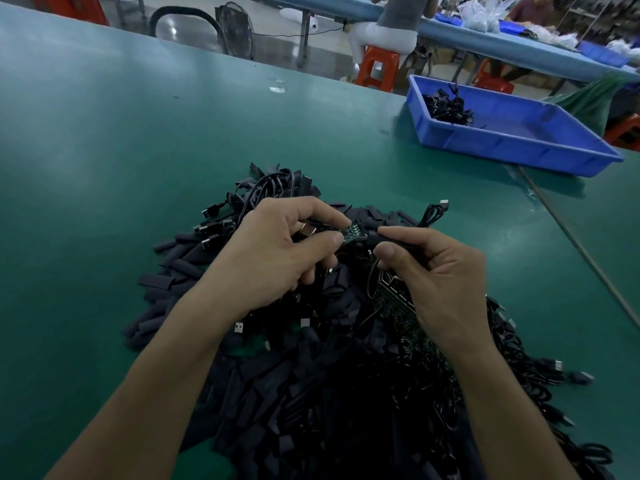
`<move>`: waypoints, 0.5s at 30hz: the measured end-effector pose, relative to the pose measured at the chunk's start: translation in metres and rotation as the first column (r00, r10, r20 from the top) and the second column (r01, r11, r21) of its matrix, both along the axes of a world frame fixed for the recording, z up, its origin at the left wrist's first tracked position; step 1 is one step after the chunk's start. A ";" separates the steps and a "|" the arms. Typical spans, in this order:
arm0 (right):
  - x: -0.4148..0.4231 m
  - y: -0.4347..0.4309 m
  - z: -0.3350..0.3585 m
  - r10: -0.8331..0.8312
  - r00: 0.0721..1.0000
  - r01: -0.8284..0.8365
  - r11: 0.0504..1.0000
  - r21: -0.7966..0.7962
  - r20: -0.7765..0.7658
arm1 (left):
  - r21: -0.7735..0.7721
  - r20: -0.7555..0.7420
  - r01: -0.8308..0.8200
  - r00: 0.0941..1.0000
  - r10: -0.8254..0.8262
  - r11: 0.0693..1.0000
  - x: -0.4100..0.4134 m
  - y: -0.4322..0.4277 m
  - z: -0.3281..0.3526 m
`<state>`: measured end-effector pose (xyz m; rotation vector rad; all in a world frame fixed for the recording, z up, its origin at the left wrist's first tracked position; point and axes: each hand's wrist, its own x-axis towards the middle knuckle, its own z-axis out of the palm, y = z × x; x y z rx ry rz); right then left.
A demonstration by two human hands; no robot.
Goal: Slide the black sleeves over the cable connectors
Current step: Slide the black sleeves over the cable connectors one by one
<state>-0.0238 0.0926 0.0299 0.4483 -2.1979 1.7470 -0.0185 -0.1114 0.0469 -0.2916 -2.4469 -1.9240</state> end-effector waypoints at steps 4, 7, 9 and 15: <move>0.001 0.000 -0.001 0.002 1.000 -0.002 1.000 0.026 -0.001 | -0.016 0.005 0.024 1.000 -0.024 1.000 0.000 0.001 0.000; 0.001 0.000 -0.001 0.000 1.000 0.000 1.000 0.026 0.007 | -0.018 0.011 0.033 0.999 -0.033 0.999 0.000 0.001 0.000; 0.001 0.000 -0.001 0.006 1.000 -0.007 1.000 0.020 0.015 | -0.016 0.014 0.036 0.999 -0.036 0.999 -0.001 0.000 0.001; 0.001 0.003 0.003 0.101 0.992 -0.101 0.995 -0.013 0.070 | 0.001 0.041 0.045 0.998 -0.045 0.999 -0.001 -0.002 0.002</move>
